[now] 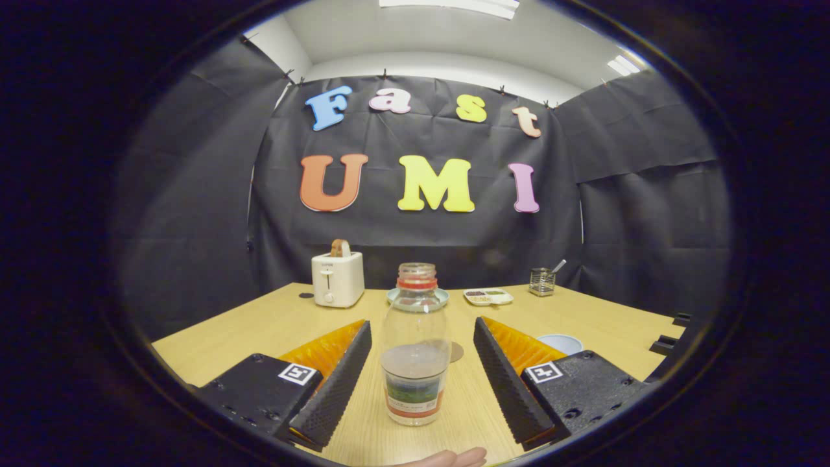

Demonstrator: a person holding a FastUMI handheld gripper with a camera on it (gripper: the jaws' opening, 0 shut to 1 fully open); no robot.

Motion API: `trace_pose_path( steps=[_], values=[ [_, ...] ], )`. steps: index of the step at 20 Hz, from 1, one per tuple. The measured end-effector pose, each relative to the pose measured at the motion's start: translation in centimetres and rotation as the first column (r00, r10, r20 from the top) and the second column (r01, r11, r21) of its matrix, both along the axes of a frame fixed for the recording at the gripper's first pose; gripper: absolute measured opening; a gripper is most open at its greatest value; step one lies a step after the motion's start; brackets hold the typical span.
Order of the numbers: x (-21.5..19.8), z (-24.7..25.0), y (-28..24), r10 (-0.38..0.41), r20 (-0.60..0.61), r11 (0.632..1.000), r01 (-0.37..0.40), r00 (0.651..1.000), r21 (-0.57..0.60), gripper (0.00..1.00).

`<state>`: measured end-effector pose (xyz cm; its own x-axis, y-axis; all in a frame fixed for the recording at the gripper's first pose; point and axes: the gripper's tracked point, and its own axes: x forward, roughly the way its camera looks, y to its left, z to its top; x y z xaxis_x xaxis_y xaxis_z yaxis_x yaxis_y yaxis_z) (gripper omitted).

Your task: Take the bottle from table, then pour the juice into the cup, finally place the bottle on the coaster

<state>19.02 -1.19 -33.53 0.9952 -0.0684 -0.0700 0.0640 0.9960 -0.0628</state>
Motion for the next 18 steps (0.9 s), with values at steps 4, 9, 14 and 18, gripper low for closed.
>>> trace_pose_path(
  steps=[4, 9, 14, 18],
  values=[
    [1.5, -2.8, 0.4, 0.011, -0.029, 1.0, -0.011, 1.0, -0.013, 1.0],
    [2.1, -3.1, 0.0, 0.0, -0.009, 1.0, 0.0, 1.0, 0.016, 0.81],
    [0.9, 1.5, 0.3, 0.006, 0.043, 0.985, -0.014, 0.999, 0.173, 0.79],
    [1.2, 4.7, 1.5, 0.041, 0.043, 0.961, -0.051, 0.998, 0.272, 0.78]
  ],
)
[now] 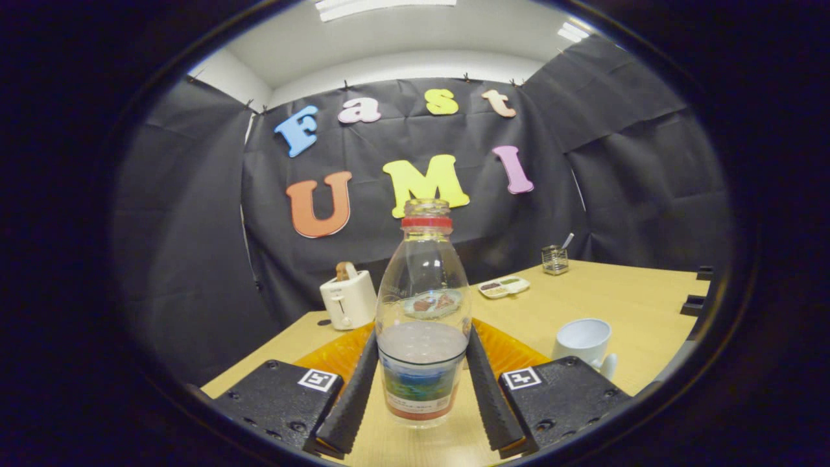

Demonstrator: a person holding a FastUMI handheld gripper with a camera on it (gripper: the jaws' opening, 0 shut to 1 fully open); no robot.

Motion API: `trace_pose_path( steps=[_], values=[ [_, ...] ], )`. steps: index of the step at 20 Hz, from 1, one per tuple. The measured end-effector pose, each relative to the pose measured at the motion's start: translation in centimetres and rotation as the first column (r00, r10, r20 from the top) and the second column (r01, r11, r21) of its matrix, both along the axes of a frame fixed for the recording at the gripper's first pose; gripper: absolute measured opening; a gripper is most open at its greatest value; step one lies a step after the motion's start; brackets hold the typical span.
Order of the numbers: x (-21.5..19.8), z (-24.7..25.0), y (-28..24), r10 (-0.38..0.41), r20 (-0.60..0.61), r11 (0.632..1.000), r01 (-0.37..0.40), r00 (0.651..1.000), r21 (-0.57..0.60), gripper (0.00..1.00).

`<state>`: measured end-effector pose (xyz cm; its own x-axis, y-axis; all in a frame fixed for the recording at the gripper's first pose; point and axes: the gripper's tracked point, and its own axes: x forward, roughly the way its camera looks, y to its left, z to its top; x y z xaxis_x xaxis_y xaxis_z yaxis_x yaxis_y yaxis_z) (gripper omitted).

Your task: Take the bottle from table, then pour the juice into the cup, finally place the bottle on the coaster

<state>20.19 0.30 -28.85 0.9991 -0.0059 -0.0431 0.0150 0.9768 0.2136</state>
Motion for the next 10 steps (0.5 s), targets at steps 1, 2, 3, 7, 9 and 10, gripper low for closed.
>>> trace_pose_path(
  steps=[1, 2, 3, 7, 9, 10],
  values=[
    [0.1, 0.6, 0.4, 0.011, -0.008, 1.0, -0.011, 1.0, 0.012, 0.78],
    [0.1, 1.3, 0.4, 0.017, -0.005, 1.0, -0.017, 1.0, 0.025, 0.78],
    [-0.1, 2.4, 0.3, 0.012, 0.008, 0.999, -0.012, 1.0, 0.045, 0.78],
    [-0.4, 4.3, 0.6, 0.035, 0.024, 0.981, -0.039, 0.999, 0.189, 0.77],
    [-0.4, 4.7, 0.4, 0.046, 0.03, 0.957, -0.053, 0.998, 0.285, 0.77],
    [-0.3, 4.5, 0.1, 0.045, 0.025, 0.945, -0.051, 0.999, 0.324, 0.77]
  ],
)
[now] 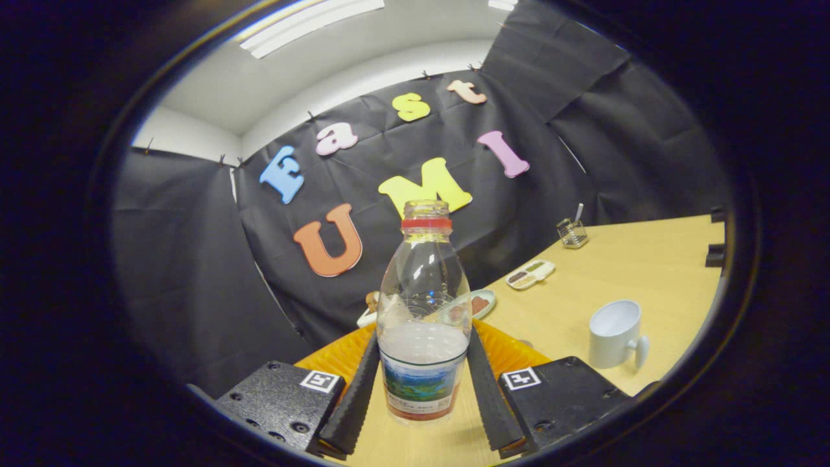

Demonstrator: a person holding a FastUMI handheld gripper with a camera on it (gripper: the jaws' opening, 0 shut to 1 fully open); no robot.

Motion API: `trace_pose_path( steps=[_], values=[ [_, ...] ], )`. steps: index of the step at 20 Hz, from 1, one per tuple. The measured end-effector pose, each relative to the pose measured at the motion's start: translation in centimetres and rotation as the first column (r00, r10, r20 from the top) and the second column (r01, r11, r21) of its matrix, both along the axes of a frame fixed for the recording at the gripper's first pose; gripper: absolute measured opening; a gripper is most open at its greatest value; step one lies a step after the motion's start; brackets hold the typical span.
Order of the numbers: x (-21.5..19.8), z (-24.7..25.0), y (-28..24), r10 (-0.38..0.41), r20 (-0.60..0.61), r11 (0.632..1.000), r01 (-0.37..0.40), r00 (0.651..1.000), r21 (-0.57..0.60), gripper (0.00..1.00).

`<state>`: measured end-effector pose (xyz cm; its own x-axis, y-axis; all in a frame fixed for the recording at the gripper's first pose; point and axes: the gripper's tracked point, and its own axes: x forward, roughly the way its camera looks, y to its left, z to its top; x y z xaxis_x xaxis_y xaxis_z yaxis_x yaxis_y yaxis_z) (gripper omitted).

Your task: Take the bottle from table, then pour the juice into the cup, finally place the bottle on the coaster

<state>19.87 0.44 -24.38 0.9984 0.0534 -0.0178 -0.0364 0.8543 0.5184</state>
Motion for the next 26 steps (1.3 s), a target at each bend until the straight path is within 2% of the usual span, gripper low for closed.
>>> trace_pose_path(
  steps=[6, 12, 19, 26],
  values=[
    [0.2, -1.0, 0.0, 0.059, -0.011, 0.965, -0.054, 0.998, 0.255, 0.76],
    [1.0, -2.9, -1.7, 0.064, -0.032, 0.889, -0.043, 0.997, 0.457, 0.76],
    [1.6, -3.7, -3.0, 0.068, -0.05, 0.723, -0.014, 0.996, 0.69, 0.76],
    [1.1, -2.9, -4.5, 0.057, -0.021, 0.554, -0.014, 0.998, 0.832, 0.76]
  ],
)
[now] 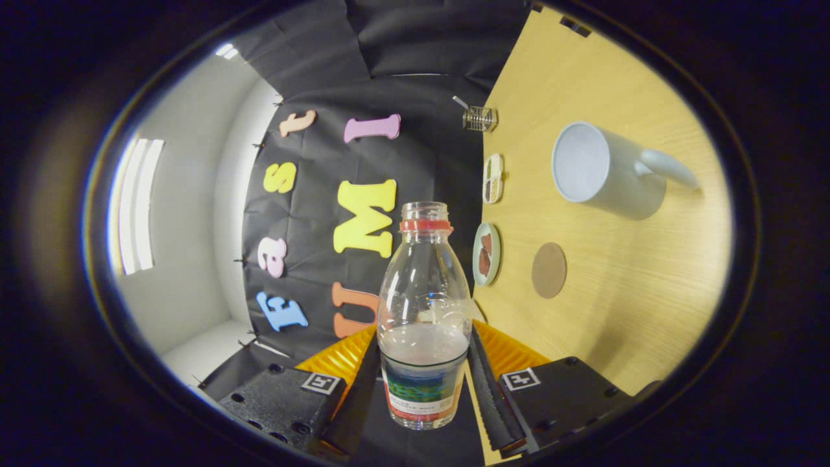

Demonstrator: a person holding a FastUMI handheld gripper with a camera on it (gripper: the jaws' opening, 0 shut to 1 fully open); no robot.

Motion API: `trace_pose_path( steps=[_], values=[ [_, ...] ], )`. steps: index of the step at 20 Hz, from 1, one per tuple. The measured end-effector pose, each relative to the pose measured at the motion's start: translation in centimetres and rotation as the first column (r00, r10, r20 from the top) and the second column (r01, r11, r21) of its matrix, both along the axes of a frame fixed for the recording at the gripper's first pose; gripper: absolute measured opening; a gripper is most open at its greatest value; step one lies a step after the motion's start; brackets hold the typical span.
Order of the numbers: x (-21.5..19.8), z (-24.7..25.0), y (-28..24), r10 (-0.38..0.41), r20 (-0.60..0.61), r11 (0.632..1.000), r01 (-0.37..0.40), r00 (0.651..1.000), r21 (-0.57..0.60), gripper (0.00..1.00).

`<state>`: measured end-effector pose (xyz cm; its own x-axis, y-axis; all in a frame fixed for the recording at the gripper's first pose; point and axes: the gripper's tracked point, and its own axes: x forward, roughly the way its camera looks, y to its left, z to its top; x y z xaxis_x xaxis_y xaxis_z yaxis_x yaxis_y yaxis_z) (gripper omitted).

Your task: Take the bottle from table, then pour the juice into the cup, finally place the bottle on the coaster

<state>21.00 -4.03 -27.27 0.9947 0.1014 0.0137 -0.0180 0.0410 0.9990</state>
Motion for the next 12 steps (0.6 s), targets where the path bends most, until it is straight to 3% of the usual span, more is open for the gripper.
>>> trace_pose_path(
  steps=[4, 12],
  values=[
    [-0.2, 0.6, -1.8, -0.038, 0.001, 0.988, 0.037, 0.999, 0.147, 0.76],
    [-0.3, 0.7, -3.0, -0.046, -0.004, 0.975, 0.045, 0.999, 0.216, 0.75]
  ],
)
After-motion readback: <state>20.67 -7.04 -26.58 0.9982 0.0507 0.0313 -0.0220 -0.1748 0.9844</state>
